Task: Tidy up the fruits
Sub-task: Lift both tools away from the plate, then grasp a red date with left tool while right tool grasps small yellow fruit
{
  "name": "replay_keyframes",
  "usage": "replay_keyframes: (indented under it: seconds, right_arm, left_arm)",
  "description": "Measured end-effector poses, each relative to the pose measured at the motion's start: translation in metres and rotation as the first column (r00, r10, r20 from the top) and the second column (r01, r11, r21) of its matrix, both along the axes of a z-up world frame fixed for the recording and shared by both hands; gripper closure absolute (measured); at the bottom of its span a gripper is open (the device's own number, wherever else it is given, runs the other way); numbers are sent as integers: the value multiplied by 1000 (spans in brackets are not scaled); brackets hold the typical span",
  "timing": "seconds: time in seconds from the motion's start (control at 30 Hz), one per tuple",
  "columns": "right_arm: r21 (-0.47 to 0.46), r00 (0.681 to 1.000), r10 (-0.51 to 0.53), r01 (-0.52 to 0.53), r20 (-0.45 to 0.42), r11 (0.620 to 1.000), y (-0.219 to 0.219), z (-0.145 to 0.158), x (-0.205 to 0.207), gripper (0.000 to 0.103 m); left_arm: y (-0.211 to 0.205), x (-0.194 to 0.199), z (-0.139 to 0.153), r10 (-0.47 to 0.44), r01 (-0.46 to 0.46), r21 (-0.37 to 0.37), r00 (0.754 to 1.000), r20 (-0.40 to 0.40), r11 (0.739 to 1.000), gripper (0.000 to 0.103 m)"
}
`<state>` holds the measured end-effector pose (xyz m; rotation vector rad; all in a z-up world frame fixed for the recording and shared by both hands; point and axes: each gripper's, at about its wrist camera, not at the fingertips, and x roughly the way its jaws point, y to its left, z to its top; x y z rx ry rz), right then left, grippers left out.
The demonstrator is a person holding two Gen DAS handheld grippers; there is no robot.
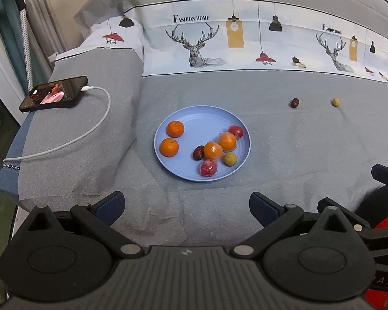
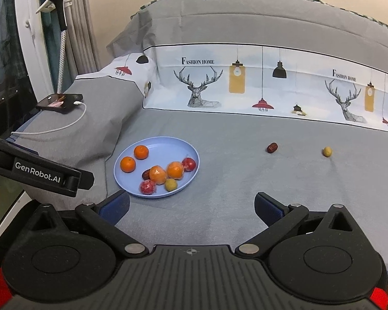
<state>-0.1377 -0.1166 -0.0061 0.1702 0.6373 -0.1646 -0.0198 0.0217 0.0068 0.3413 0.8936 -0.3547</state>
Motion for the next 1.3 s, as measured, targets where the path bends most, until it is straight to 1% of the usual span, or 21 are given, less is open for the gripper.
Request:
replay_keyframes:
  seconds: [0.27, 0.5, 0.6, 0.7, 0.77, 0.87, 0.93, 1.0, 1.03, 1.1, 1.13, 1.2, 1.3]
  right_arm:
    - [44, 1000, -10, 11, -12, 999, -8, -9, 4, 1]
    - [84, 999, -30, 32, -21, 996, -16, -21, 9, 1]
    - [93, 997, -76, 77, -21, 993, -28, -27, 12, 1]
    - [108, 987, -155, 158, -33, 981, -49, -34, 13, 1]
    - [107, 978, -204, 207, -42, 972, -65, -40, 14, 1]
    - [83, 958, -282, 285, -52, 955, -95, -48, 18, 1]
    - [75, 939, -340, 343, -55, 936, -120, -53, 24, 1]
    - [70, 917, -394, 398, -65, 915, -146, -60, 30, 1]
    - [67, 911, -407, 412, -70, 909, -157, -64, 34, 1]
    - [52, 900, -428, 433, -82, 900, -182, -73, 44, 1]
    - [39, 896, -435, 440, -84, 897, -195, -78, 50, 1]
    - [10, 890, -447, 450, -94, 893, -223, -88, 65, 1]
    - [-5, 863, -492, 495, -116, 869, -266, -109, 88, 1]
  left_arm:
    - [-8, 6, -8, -2, 3, 32, 1000, -17, 999, 1]
    - [-21, 15, -17, -5, 8, 65, 999, -51, 998, 1]
    - [-31, 22, -21, -9, 14, 66, 997, -75, 998, 1]
    - [-44, 32, -25, -23, 29, 46, 992, -121, 998, 1]
    - [-57, 39, -28, -31, 37, 44, 990, -135, 998, 1]
    - [-85, 52, -34, -61, 69, 44, 987, -152, 997, 0]
    - [-108, 62, -40, -89, 96, 32, 980, -176, 995, 1]
    - [-132, 77, -47, -117, 118, -7, 970, -212, 993, 0]
    - [-146, 85, -51, -131, 128, -26, 965, -226, 991, 0]
    - [-175, 102, -64, -146, 142, -36, 958, -248, 989, 0]
    - [-191, 111, -71, -161, 156, -40, 955, -248, 987, 0]
    - [-227, 130, -87, -174, 175, -19, 954, -246, 984, 1]
    - [-278, 155, -111, -258, 259, -23, 942, -213, 966, 0]
